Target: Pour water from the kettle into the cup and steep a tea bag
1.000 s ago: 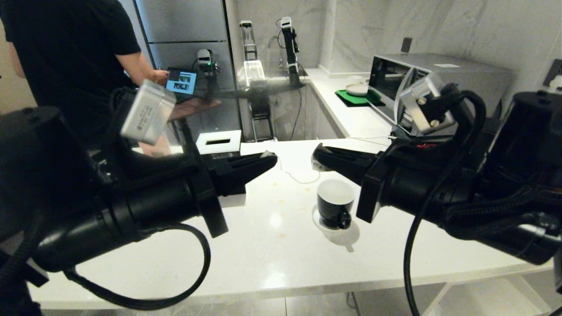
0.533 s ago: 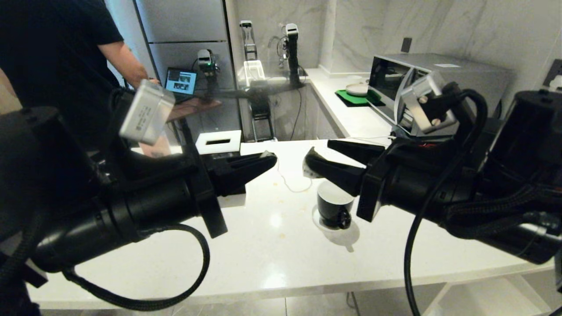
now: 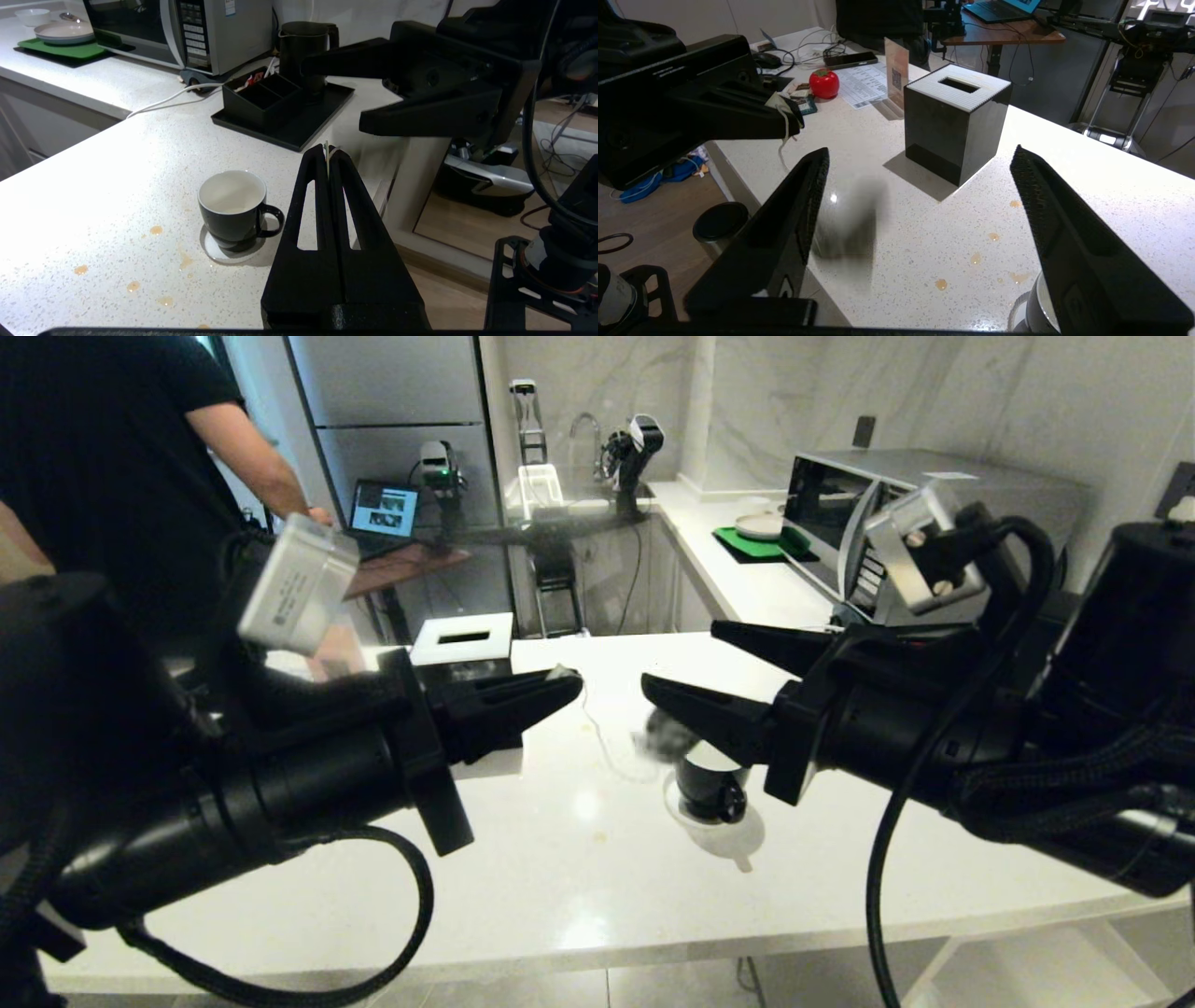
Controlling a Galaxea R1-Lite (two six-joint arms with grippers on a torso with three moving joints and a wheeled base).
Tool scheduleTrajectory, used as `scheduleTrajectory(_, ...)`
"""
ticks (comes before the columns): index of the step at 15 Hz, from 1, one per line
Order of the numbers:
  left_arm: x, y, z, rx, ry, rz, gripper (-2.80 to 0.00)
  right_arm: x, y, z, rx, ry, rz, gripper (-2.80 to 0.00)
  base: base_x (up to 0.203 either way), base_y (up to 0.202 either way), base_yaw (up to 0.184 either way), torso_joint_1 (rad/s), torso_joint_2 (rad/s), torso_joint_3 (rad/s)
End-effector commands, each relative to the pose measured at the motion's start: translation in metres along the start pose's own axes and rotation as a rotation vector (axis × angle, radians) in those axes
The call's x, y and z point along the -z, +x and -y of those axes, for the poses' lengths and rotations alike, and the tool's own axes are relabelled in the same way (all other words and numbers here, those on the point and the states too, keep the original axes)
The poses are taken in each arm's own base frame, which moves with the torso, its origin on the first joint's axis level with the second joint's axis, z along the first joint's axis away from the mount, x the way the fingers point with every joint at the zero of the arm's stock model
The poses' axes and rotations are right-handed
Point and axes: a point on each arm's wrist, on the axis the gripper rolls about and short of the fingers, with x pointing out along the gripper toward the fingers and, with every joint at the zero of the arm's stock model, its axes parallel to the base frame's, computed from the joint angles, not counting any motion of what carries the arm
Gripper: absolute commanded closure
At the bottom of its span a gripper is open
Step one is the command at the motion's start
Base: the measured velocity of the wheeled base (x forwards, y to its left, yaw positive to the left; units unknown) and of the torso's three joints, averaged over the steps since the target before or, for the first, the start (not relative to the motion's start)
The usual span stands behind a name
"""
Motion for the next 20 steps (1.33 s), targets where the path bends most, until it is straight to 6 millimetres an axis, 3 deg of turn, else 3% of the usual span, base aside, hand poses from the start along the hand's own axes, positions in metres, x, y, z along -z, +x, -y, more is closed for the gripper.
scheduleTrajectory(1,-0.0016,-0.0006,0.0004,0.003,0.003,0.009,0.0,-0.0004,-0.0004,0.0,0.0,0.0,0.004,-2.8,0.0,0.0,0.0,0.0,0.0,0.0)
scheduleTrajectory(18,-0.0012,-0.0014,-0.0035,-0.014,0.002,0.007,0.0,0.0035,-0.0014,0.0011,0.008,-0.002,-0.009,-2.8,0.0,0.0,0.0,0.0,0.0,0.0)
scheduleTrajectory(19,-0.0012,-0.0014,-0.0035,-0.014,0.002,0.007,0.0,0.0035,-0.0014,0.0011,0.008,-0.002,-0.009,0.0,0.0,0.0,0.0,0.0,0.0,0.0)
scheduleTrajectory(20,-0.0012,-0.0014,-0.0035,-0.014,0.002,0.007,0.0,0.0035,-0.0014,0.0011,0.008,-0.002,-0.009,0.0,0.0,0.0,0.0,0.0,0.0,0.0)
